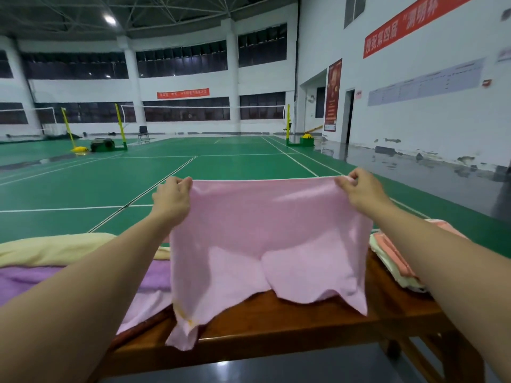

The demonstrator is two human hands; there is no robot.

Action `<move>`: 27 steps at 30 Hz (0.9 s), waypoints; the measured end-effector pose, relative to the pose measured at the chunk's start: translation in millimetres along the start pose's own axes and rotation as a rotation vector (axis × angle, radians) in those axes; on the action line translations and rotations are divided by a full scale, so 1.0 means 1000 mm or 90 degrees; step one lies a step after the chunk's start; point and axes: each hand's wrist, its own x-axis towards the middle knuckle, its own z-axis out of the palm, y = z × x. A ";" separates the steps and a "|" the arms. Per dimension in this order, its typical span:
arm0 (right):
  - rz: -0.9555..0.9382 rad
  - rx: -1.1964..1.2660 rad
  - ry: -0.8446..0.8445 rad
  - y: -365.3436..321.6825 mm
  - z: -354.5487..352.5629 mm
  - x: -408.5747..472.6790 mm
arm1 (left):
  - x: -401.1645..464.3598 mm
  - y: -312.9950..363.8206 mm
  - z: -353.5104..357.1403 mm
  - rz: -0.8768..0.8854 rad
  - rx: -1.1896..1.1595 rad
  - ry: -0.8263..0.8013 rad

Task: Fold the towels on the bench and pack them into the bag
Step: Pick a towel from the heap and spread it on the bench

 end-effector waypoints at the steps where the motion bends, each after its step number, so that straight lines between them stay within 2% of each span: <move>1: -0.016 -0.014 0.023 -0.007 -0.003 -0.002 | -0.002 0.009 -0.003 0.028 0.034 0.026; 6: -0.075 -0.140 0.124 -0.027 -0.022 -0.010 | -0.013 0.026 -0.021 0.175 0.167 0.089; 9: -0.090 -0.157 0.170 -0.035 -0.035 -0.021 | -0.018 0.028 -0.032 0.226 0.235 0.157; 15: -0.096 -0.129 0.292 -0.058 -0.066 -0.052 | -0.041 0.058 -0.056 0.209 0.298 0.322; 19: -0.125 -0.089 0.376 -0.072 -0.096 -0.070 | -0.065 0.098 -0.078 0.214 0.247 0.373; 23: -0.160 -0.121 0.452 -0.081 -0.122 -0.081 | -0.076 0.125 -0.094 0.205 0.251 0.426; 27: -0.173 -0.159 0.476 -0.074 -0.124 -0.085 | -0.083 0.128 -0.093 0.185 0.211 0.436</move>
